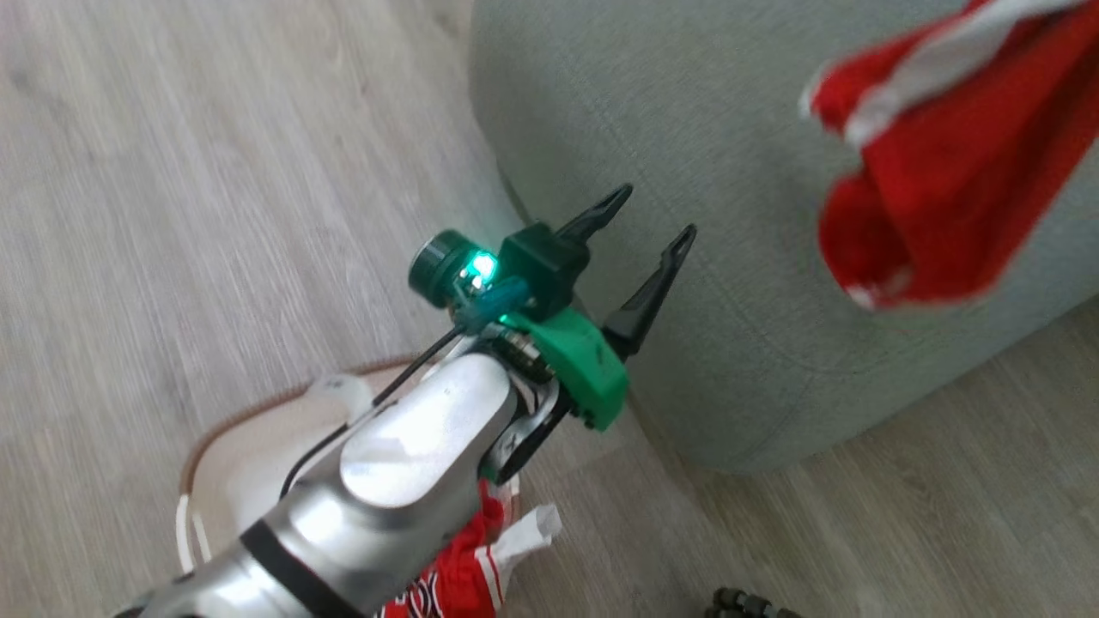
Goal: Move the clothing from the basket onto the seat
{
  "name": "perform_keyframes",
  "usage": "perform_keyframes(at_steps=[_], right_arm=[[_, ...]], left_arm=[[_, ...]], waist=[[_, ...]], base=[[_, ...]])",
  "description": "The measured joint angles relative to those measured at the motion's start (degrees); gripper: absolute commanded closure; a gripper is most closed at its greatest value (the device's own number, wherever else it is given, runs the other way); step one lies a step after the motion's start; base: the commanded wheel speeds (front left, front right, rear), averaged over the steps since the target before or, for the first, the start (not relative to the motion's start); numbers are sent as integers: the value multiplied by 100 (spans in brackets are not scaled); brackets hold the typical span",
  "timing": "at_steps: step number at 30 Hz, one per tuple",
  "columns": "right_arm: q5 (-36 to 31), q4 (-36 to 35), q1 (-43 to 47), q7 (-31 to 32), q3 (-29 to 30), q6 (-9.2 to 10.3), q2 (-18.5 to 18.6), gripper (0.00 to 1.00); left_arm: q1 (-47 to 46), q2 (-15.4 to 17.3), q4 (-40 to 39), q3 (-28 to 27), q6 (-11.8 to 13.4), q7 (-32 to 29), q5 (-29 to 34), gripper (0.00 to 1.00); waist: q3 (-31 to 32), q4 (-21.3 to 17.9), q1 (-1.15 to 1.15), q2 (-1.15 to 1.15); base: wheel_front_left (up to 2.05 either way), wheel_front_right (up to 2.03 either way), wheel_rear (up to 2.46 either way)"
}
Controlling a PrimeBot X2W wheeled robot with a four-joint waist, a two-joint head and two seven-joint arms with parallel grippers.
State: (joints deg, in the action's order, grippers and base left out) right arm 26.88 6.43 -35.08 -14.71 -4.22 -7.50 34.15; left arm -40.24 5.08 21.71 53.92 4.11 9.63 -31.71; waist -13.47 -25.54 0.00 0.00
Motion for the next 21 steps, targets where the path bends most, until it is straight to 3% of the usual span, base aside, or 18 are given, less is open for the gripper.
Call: perform_keyframes(at_steps=[11, 21], right_arm=[[655, 1237, -1825, -1, -723, -1, 945, 100], [1057, 2431, -2229, 0, -1359, -1, 1170, 100]], left_arm=[[-887, -164, 331, 422, 1, -47, 127, 0], [-1292, -165, 289, 966, 321, 99, -246, 0]], waist=[[-1075, 494, 1, 0], [-1677, 983, 1, 0]], base=[[0, 0, 0], [0, 0, 0]])
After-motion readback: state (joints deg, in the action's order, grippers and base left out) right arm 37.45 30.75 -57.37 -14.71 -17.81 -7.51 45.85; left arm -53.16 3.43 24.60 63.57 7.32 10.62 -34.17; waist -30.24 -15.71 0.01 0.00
